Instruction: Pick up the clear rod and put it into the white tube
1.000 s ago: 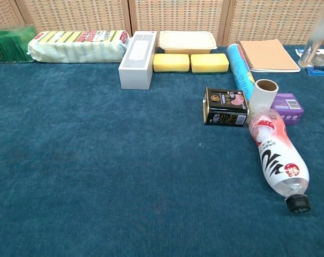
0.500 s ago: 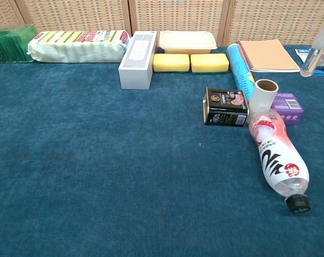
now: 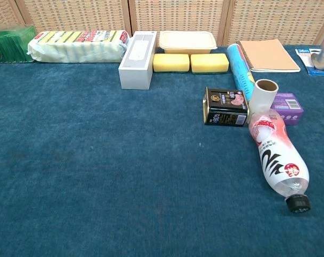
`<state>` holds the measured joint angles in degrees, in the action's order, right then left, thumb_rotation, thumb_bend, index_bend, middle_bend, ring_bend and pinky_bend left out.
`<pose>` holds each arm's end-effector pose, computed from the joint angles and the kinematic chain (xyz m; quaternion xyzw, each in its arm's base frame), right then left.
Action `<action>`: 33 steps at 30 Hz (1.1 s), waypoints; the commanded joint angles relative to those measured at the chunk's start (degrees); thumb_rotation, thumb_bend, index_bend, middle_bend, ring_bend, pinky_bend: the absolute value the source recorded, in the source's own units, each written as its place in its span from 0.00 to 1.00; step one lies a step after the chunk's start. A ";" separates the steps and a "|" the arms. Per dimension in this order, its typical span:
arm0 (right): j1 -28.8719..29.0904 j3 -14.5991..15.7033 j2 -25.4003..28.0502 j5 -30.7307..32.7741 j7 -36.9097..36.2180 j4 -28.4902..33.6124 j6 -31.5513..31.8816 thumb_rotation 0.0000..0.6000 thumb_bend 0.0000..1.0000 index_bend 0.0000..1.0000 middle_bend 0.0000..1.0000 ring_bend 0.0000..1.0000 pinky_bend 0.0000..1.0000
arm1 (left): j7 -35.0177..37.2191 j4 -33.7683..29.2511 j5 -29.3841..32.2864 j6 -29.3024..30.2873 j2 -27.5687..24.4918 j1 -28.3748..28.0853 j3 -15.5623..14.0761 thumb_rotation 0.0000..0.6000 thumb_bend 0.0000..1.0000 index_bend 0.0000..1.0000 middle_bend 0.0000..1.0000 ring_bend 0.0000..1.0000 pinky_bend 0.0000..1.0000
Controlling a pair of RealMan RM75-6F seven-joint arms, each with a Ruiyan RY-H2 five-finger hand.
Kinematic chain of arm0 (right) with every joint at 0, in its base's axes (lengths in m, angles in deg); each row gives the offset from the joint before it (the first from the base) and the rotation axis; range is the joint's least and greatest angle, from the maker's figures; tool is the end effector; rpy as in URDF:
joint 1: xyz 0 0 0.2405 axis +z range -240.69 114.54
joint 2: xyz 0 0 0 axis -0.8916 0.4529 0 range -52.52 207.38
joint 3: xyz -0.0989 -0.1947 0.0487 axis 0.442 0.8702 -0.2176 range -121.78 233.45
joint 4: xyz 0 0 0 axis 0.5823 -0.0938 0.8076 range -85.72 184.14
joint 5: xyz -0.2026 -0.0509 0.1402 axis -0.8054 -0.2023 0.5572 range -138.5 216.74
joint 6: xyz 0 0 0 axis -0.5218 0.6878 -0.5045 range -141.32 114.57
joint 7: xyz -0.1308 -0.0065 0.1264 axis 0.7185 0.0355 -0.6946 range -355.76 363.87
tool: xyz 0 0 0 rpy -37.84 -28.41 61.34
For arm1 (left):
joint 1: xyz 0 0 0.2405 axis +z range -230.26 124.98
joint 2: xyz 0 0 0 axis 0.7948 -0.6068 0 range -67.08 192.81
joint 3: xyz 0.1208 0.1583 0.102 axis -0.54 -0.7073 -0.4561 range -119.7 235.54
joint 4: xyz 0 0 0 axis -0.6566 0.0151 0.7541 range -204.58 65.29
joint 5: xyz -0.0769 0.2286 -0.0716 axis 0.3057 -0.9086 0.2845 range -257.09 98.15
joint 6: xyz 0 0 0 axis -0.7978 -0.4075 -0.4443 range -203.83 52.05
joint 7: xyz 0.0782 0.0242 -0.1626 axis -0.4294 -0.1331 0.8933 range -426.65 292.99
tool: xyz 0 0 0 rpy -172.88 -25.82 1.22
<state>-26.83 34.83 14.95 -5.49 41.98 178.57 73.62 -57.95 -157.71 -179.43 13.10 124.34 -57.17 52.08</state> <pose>-0.0642 -0.3211 0.1190 0.5643 -0.3928 0.4410 0.5769 -0.2937 0.1761 0.0970 -0.6701 -0.3826 -0.4058 0.4898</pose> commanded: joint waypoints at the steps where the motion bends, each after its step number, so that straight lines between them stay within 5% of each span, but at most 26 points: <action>1: 0.01 -0.83 0.79 -0.60 0.37 0.07 0.93 1.00 0.34 0.80 1.00 1.00 0.94 | 0.09 -0.05 -0.45 0.80 0.06 0.07 0.10 0.75 0.11 0.11 0.06 0.02 0.23; 6: 0.97 4.95 -1.52 -0.91 8.44 -8.41 0.01 1.00 0.34 0.80 1.00 1.00 0.94 | -0.08 0.19 0.00 -0.40 0.10 -0.23 -0.04 0.75 0.11 0.11 0.06 0.02 0.23; 13: 2.13 -0.52 -4.51 -6.00 0.92 0.45 1.84 1.00 0.34 0.80 1.00 1.00 0.94 | -0.67 -0.26 -0.20 -0.23 0.18 -0.19 -0.04 0.75 0.11 0.11 0.06 0.02 0.23; 21: 1.21 4.36 -4.59 -1.50 5.92 -5.98 -0.19 1.00 0.34 0.80 1.00 1.00 0.94 | -0.55 -0.06 0.19 -0.77 0.18 -0.25 -0.11 0.76 0.11 0.11 0.06 0.02 0.23; 33: 2.19 1.80 -7.06 -2.26 3.90 -1.07 0.77 1.00 0.34 0.80 1.00 1.00 0.94 | -1.01 -0.21 -0.16 -0.87 0.32 -0.32 -0.24 0.75 0.11 0.11 0.06 0.02 0.23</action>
<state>-25.10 37.40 8.37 -8.52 45.69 177.06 74.00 -58.94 -157.91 -179.61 12.26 124.65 -57.48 51.85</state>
